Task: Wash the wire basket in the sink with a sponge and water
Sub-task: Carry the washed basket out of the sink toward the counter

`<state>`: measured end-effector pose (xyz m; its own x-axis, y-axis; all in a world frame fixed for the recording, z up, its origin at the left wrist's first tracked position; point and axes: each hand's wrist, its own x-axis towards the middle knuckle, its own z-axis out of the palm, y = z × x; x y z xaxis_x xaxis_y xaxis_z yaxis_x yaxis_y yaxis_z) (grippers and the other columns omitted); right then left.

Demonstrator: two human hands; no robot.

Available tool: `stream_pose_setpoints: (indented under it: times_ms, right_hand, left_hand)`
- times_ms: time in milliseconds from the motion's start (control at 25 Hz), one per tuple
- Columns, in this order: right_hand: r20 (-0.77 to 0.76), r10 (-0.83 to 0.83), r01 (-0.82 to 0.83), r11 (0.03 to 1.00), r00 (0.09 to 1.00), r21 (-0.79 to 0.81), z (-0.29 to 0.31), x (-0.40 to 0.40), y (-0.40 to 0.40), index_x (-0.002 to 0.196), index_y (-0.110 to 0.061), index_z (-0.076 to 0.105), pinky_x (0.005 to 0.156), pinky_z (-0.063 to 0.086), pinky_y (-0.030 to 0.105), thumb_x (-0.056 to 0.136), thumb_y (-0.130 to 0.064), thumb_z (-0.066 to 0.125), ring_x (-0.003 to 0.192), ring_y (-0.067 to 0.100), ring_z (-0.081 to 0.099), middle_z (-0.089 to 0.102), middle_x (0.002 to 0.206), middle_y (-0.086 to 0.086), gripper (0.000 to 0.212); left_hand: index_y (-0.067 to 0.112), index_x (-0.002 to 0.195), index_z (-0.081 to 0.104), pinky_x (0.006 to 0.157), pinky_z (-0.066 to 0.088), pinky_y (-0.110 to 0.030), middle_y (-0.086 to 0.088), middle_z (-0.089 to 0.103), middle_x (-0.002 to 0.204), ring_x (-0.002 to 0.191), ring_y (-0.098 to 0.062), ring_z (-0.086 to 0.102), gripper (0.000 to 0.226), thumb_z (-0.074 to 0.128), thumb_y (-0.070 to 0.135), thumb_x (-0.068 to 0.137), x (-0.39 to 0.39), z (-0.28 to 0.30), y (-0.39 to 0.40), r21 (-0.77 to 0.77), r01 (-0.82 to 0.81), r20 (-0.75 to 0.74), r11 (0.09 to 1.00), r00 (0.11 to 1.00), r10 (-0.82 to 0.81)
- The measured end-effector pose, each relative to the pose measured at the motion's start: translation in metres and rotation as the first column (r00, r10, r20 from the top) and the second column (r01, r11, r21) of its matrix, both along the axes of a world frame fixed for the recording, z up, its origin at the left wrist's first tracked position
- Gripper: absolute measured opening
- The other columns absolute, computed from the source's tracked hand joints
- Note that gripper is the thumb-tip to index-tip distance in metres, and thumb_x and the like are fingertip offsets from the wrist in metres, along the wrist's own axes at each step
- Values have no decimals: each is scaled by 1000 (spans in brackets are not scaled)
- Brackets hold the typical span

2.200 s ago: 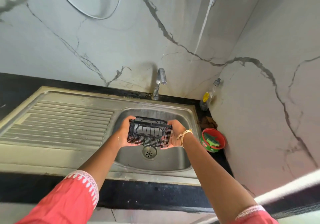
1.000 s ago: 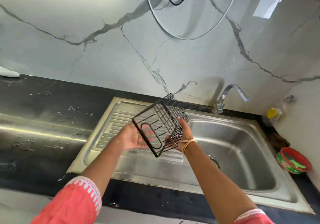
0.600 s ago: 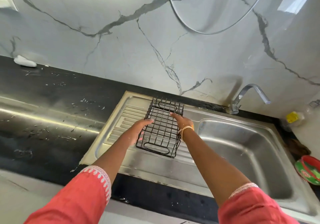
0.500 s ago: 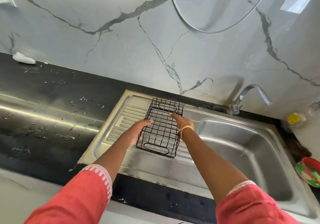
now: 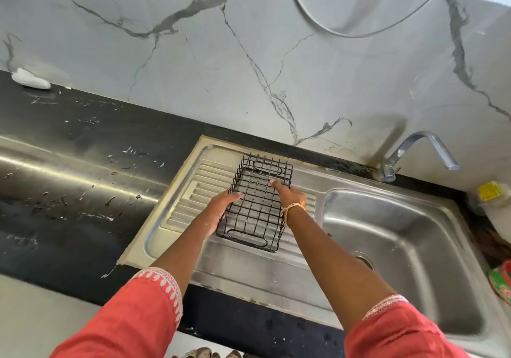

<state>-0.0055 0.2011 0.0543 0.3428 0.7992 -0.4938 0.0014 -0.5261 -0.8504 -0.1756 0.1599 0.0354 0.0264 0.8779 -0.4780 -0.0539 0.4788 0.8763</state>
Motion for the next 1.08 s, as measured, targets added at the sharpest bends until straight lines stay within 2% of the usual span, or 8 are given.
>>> stream_pose_setpoints:
  times_ms: [120,280,440,640,720,880,1080]
  right_hand:
    - [48,7,-7,1000,999,-10,-5,3,1,139,-11,46,106,41,44,66,-50,80,126,31,50,52,140,10,90]
    - [60,4,-3,1000,998,-9,-10,5,1,139,-10,47,104,42,43,67,-50,80,125,32,50,52,139,11,88]
    - [48,17,-16,1000,999,-14,-12,7,2,140,-11,45,106,40,44,69,-50,79,128,33,48,49,142,12,88]
    - [54,49,-47,998,997,-30,-9,4,-2,140,-7,44,102,43,41,71,-50,78,124,33,50,51,140,14,89]
    - [25,17,-16,1000,1000,-27,-9,4,-5,137,-4,45,103,43,44,73,-47,78,123,34,51,53,136,15,84]
    - [-10,69,-70,997,998,-29,-6,10,-22,140,-1,40,103,40,43,89,-47,60,125,37,47,48,139,17,71]
    - [-26,139,-140,989,990,-50,-10,6,-66,145,-4,35,108,36,52,92,-58,45,130,40,42,39,148,20,76]
  left_hand:
    - [20,125,57,99,21,-34,5,43,122,121,-13,35,34,56,28,92,1,-4,1,12,-2,-13,1000,1000,2]
    - [18,130,55,94,19,-34,4,44,127,116,-11,33,38,54,27,93,2,-5,-1,26,3,-20,1000,1000,-2]
    - [18,131,54,101,20,-36,-5,41,146,134,-19,33,38,52,28,95,5,-4,-2,34,5,-38,999,999,-4]
    - [19,129,53,101,25,-34,-4,47,137,135,-21,36,34,50,28,97,3,-1,-9,37,28,-47,999,999,-26]
    - [16,136,48,98,24,-33,-6,43,144,137,-22,33,38,46,27,99,1,0,-12,44,29,-73,999,997,-25]
    - [13,150,30,113,18,-39,-8,26,157,144,-24,23,52,40,32,102,-6,4,-30,52,61,-163,997,985,-51]
    - [8,148,30,115,20,-43,-11,28,156,143,-26,26,50,31,34,105,-10,2,-72,53,71,-221,996,974,-58]
